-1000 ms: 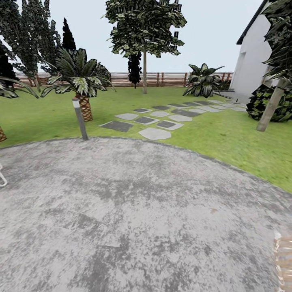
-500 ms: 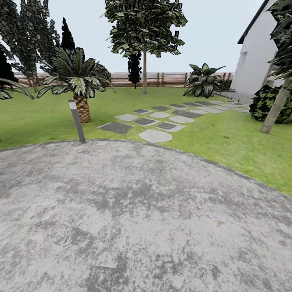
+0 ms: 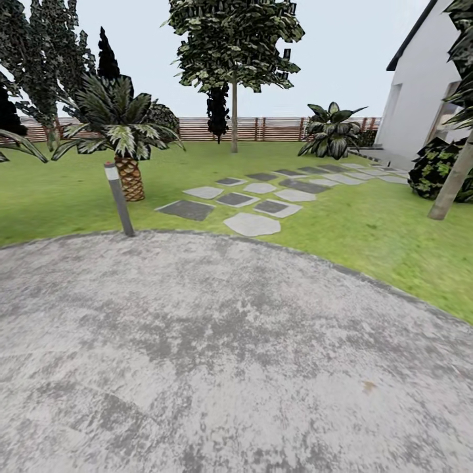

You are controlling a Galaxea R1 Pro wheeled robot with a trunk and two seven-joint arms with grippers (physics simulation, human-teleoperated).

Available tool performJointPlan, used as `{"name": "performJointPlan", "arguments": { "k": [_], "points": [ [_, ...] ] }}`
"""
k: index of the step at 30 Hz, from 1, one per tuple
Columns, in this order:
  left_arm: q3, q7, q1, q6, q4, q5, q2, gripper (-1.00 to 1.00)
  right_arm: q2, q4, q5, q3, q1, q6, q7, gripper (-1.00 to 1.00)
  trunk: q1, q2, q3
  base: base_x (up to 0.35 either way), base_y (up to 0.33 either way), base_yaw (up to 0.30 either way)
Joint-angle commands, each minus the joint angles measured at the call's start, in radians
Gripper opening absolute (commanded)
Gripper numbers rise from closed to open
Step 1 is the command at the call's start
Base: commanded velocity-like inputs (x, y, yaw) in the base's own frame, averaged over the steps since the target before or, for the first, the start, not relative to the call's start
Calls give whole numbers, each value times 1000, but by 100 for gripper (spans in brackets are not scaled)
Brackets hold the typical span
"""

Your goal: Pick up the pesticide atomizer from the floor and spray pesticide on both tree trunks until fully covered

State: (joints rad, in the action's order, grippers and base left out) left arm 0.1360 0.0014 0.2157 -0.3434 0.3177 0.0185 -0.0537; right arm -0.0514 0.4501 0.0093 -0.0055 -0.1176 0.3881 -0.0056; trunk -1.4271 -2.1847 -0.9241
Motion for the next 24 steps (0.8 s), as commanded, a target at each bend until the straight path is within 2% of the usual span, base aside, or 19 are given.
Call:
{"name": "performJointPlan", "arguments": {
  "k": [1, 17, 24],
  "points": [
    [0, 0, 1, -3, -1, 2, 0, 100, 0, -1, 1, 0, 0, 3, -1, 100, 0, 0, -1, 340, 0, 0],
    [0, 0, 1, -3, -2, 1, 0, 100, 0, -2, 1, 1, 0, 3, -1, 100, 0, 0, -1, 340, 0, -3],
    [0, 0, 1, -3, -2, 1, 0, 100, 0, -2, 1, 1, 0, 3, 0, 100, 0, 0, -1, 340, 0, -159]
  ]
}}
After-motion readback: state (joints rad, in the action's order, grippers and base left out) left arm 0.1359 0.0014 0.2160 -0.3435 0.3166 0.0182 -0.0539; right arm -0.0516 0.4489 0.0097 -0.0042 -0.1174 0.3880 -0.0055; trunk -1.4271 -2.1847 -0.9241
